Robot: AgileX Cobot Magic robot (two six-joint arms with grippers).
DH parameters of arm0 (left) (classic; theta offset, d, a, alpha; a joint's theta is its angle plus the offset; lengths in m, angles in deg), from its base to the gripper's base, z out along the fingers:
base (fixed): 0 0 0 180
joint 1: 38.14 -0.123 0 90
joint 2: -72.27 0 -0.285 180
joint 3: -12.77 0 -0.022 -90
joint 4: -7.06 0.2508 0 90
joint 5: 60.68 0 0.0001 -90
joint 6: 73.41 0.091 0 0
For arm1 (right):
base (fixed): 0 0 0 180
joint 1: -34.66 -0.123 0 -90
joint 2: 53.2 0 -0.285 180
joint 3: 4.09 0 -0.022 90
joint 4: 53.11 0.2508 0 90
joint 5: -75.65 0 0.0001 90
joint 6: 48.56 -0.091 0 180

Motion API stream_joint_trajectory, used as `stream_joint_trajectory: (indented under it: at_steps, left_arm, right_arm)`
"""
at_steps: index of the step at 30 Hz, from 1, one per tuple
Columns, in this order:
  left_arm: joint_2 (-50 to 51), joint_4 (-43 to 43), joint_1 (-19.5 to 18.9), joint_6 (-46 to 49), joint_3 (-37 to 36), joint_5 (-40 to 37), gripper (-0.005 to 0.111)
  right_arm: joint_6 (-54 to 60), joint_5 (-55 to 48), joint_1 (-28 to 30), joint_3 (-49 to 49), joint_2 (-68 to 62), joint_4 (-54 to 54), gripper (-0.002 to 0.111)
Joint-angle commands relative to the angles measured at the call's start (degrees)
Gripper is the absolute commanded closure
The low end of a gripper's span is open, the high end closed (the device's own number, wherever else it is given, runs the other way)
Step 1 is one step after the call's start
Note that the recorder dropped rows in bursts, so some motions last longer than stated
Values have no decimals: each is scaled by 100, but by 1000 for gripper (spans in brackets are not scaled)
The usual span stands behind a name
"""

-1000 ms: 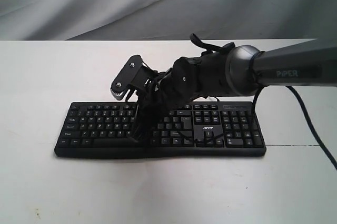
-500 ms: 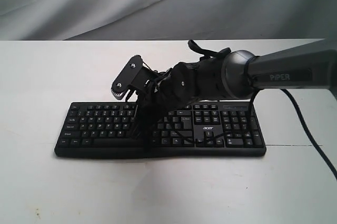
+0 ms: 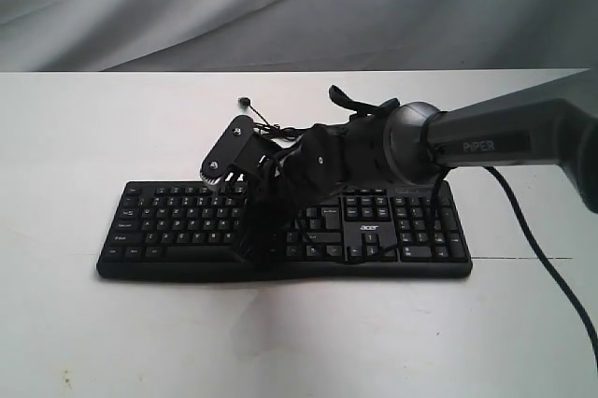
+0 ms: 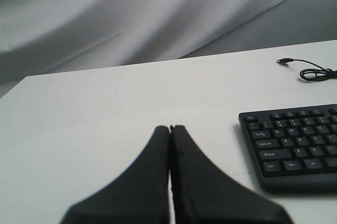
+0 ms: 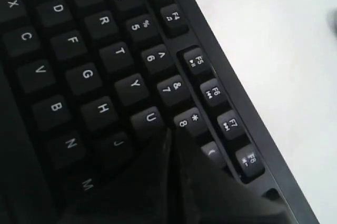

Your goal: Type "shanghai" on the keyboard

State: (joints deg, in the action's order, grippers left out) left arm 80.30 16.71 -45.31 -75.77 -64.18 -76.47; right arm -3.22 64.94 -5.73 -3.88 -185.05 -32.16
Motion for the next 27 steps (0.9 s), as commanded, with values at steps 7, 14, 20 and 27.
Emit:
stream_joint_trajectory:
  at_steps: [7, 14, 20, 27]
  left_arm:
    - [-25, -10, 42, -25, -26, 57, 107]
    - [-25, -10, 42, -25, -26, 57, 107]
    - [-25, -10, 42, -25, -26, 57, 107]
    - [-25, -10, 42, -25, -26, 57, 107]
  right_arm:
    - [45, -264, 72, 19, 640, -114, 108]
    - [-35, -476, 290, 1049, 2261, -65, 108]
    - [-86, -453, 590, 3142, 5059, 285, 108]
    - [-102, -245, 590, 4584, 6903, 662, 108]
